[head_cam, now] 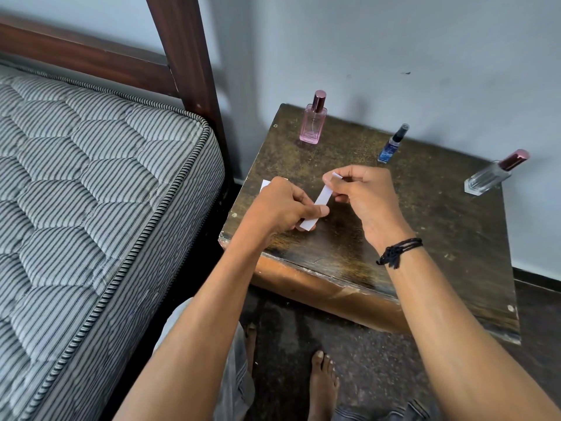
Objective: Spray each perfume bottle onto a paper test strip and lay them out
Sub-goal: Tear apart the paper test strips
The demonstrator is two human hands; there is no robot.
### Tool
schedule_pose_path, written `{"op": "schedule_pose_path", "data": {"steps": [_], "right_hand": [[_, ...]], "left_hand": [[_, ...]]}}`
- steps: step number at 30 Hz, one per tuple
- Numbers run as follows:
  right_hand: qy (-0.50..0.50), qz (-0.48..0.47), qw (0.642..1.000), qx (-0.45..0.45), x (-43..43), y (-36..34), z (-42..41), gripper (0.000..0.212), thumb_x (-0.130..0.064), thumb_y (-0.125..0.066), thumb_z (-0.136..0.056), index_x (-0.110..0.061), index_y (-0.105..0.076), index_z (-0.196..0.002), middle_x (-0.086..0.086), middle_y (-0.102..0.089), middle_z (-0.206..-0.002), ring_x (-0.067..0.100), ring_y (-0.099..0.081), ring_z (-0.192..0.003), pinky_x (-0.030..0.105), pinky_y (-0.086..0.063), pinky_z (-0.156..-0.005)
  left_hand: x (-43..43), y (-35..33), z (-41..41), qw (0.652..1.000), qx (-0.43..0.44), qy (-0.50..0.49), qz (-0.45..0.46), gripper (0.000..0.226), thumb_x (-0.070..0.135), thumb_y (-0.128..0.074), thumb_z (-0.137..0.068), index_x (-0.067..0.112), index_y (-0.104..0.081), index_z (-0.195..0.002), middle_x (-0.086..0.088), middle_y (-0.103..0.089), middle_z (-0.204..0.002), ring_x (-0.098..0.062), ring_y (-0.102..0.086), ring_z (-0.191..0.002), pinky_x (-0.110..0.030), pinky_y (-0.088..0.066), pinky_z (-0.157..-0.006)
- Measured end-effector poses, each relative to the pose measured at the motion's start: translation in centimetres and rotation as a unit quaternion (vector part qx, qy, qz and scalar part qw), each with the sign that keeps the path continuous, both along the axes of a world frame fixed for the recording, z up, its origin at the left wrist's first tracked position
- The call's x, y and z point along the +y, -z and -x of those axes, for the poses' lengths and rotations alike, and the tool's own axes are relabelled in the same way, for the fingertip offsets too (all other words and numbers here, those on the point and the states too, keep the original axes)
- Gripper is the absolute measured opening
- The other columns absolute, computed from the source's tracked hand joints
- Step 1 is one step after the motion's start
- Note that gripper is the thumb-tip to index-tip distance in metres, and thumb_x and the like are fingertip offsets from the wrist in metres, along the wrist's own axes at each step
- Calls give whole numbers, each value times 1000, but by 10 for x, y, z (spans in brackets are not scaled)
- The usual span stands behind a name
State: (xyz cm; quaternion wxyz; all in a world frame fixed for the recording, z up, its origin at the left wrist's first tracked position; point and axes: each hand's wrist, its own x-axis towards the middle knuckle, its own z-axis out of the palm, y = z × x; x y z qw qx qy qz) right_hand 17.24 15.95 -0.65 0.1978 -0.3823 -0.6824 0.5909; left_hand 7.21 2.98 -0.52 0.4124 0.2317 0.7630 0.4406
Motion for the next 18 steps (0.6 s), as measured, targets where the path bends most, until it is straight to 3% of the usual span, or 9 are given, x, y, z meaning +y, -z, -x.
{"op": "schedule_pose_path", "data": {"steps": [5, 8, 10, 13, 18], "right_hand": [[5, -19, 1000, -9, 2, 3, 0, 10, -15, -85, -83, -11, -77, -82, 7, -71, -72, 7, -57, -57, 18, -50, -55], [8, -61, 998, -30, 4, 8, 0, 13, -19, -86, -82, -12, -76, -78, 14, -72, -74, 10, -57, -60, 25, -50, -59], [5, -83, 996, -45, 7, 13, -1, 14, -22, -89, -79, -15, -77, -76, 10, -72, -72, 9, -57, -61, 31, -50, -63], [-6, -110, 991, -76, 7, 19, -1, 16, -27, -91, -75, -24, -76, -70, -8, -67, -64, 7, -57, -60, 39, -51, -67], [-14, -165, 980, -113, 5, 24, 1, 21, -33, -90, -76, -29, -72, -67, -11, -64, -62, 8, -57, -60, 41, -53, -68]], "left_hand": [[1, 3, 1, 999, 33, 2, 12, 30, 38, -87, -72, 14, -72, -64, -1, -66, -57, -11, -56, -47, -21, -40, -50], [0, 5, 4, 996, 78, 20, 39, 40, 53, -86, -67, 16, -71, -58, -3, -68, -57, -13, -56, -50, -34, -51, -64], [-1, 5, 7, 991, 113, 29, 62, 39, 55, -84, -67, 18, -72, -62, 1, -70, -59, -11, -59, -53, -35, -55, -72], [-4, 4, 15, 983, 171, 17, 67, 28, 50, -85, -70, 25, -72, -69, 6, -69, -66, -9, -61, -65, -29, -50, -68], [-7, 5, 22, 973, 220, 8, 61, 16, 36, -84, -75, 28, -69, -73, 12, -63, -68, -5, -60, -71, -27, -43, -69]]}}
